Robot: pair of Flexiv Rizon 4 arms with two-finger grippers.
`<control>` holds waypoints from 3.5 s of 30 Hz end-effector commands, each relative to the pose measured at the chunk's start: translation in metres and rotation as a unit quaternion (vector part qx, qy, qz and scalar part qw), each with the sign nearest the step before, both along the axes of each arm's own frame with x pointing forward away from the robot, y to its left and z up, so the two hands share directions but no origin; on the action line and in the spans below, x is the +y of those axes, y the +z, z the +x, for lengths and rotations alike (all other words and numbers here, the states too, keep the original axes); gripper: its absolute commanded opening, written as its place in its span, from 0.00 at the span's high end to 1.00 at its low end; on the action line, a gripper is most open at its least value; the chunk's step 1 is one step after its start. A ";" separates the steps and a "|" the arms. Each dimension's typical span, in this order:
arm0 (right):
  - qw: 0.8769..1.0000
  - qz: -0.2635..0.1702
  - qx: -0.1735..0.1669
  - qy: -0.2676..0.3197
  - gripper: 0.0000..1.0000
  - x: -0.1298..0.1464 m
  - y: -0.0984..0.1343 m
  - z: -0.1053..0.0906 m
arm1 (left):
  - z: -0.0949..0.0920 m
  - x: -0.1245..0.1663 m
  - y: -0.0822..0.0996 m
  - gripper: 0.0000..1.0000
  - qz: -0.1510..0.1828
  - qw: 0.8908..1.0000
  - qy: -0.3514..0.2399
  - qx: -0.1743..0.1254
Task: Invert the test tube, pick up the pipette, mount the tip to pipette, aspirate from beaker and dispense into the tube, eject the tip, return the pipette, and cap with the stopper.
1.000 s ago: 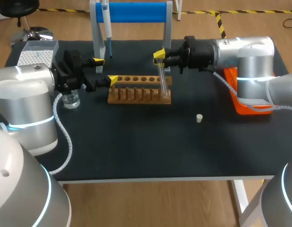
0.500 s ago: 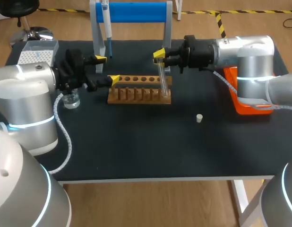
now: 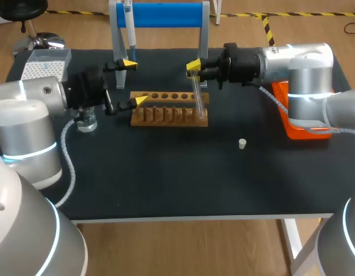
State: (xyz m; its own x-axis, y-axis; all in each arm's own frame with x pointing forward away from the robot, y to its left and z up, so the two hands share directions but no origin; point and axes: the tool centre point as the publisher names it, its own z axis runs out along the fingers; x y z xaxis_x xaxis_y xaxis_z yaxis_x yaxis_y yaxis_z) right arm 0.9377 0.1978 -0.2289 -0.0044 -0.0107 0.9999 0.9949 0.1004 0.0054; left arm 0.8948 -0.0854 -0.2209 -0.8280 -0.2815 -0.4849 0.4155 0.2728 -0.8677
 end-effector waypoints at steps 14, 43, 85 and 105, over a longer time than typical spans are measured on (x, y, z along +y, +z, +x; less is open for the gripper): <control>1.000 -0.001 0.000 0.001 1.00 -0.001 0.001 0.000 | -0.014 -0.008 -0.004 0.00 0.086 0.960 -0.006 -0.267; 1.000 -0.001 0.000 0.001 1.00 -0.001 0.001 0.000 | -0.027 -0.079 0.015 0.00 0.117 0.856 -0.129 -0.487; 1.000 -0.001 0.000 0.001 1.00 -0.001 0.001 0.000 | -0.056 -0.162 0.010 0.00 0.070 0.826 -0.197 -0.523; 1.000 -0.001 0.000 0.001 1.00 -0.001 0.001 0.000 | -0.058 -0.166 0.008 0.52 0.071 0.831 -0.204 -0.513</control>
State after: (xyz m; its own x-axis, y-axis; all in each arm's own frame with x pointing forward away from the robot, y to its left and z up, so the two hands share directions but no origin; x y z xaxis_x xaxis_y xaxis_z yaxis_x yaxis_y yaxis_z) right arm 0.9376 0.1980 -0.2283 -0.0035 -0.0115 0.9999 0.9948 0.1017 0.0047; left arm 0.8353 -0.2487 -0.2137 0.0297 0.0381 -0.9988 0.9996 0.0028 0.0299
